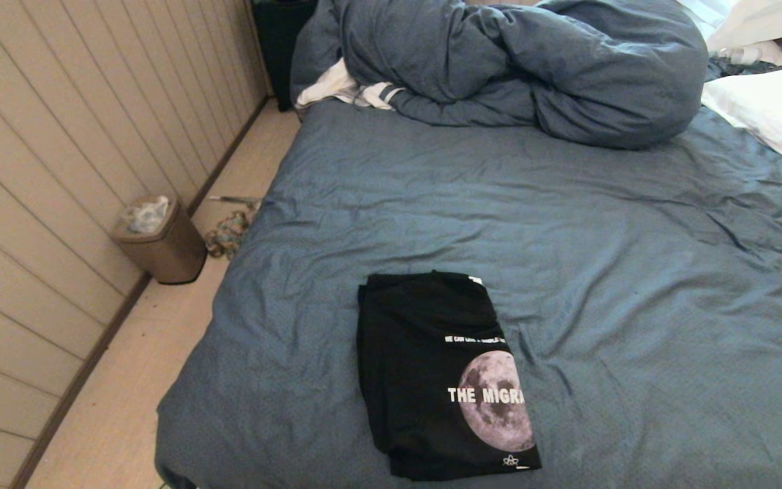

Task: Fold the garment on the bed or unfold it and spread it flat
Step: Unford the black T-shirt

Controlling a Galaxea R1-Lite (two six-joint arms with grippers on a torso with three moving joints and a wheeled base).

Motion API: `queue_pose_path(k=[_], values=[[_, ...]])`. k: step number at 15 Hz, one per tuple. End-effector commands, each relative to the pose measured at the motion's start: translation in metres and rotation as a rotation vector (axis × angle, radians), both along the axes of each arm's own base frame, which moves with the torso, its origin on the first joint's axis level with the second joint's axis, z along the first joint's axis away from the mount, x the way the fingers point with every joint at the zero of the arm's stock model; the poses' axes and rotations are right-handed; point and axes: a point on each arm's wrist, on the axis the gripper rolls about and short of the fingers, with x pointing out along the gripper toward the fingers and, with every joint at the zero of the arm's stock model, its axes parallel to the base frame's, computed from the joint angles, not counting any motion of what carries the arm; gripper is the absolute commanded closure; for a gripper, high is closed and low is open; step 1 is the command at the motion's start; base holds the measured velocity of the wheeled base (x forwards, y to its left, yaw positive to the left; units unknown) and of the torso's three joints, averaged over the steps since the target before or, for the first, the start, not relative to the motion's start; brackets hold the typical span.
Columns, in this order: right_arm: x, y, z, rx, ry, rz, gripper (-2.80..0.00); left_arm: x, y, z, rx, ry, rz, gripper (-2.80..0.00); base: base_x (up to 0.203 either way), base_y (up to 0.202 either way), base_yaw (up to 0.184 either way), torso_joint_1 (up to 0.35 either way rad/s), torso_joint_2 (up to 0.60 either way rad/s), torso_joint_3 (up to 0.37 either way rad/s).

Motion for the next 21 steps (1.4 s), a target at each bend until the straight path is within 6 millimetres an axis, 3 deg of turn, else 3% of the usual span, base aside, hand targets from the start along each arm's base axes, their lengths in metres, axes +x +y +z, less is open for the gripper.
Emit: queue_pose_path(k=[1, 6, 9, 12, 14, 17, 21], values=[[0.043, 0.002, 0.016, 0.001, 0.142, 0.009, 0.00, 0.003, 0.000, -0.011, 0.000, 0.037, 0.000, 0.00, 0.000, 0.000, 0.000, 0.000, 0.00, 0.000], [0.133, 0.006, 0.017, 0.028, 0.403, 0.011, 0.00, 0.003, 0.000, -0.010, 0.009, 0.035, 0.003, 0.00, 0.000, 0.000, 0.000, 0.000, 0.00, 0.000], [0.180, 0.010, 0.007, 0.064, 0.519, 0.019, 0.00, 0.005, 0.000, -0.005, 0.009, 0.133, 0.008, 0.00, 0.000, 0.000, 0.000, 0.000, 0.00, 0.000], [0.211, 0.018, 0.018, 0.094, 0.532, 0.044, 0.00, 0.013, 0.000, 0.045, -0.042, 0.177, -0.011, 0.00, 0.000, 0.000, 0.000, 0.000, 0.00, 0.000], [0.226, 0.034, 0.022, 0.108, 0.584, 0.089, 0.00, 0.041, -0.001, 0.087, -0.125, 0.261, -0.035, 0.00, 0.000, 0.000, 0.000, 0.000, 0.00, 0.000], [0.255, 0.073, 0.017, 0.080, 0.649, 0.194, 0.00, 0.109, -0.006, 0.130, -0.292, 0.428, -0.082, 0.00, 0.000, 0.000, 0.000, 0.000, 0.00, 0.000], [0.283, 0.139, 0.016, -0.007, 0.626, 0.300, 0.00, 0.192, -0.017, 0.143, -0.499, 0.640, -0.247, 0.00, 0.000, 0.000, 0.000, 0.000, 0.00, 0.000]])
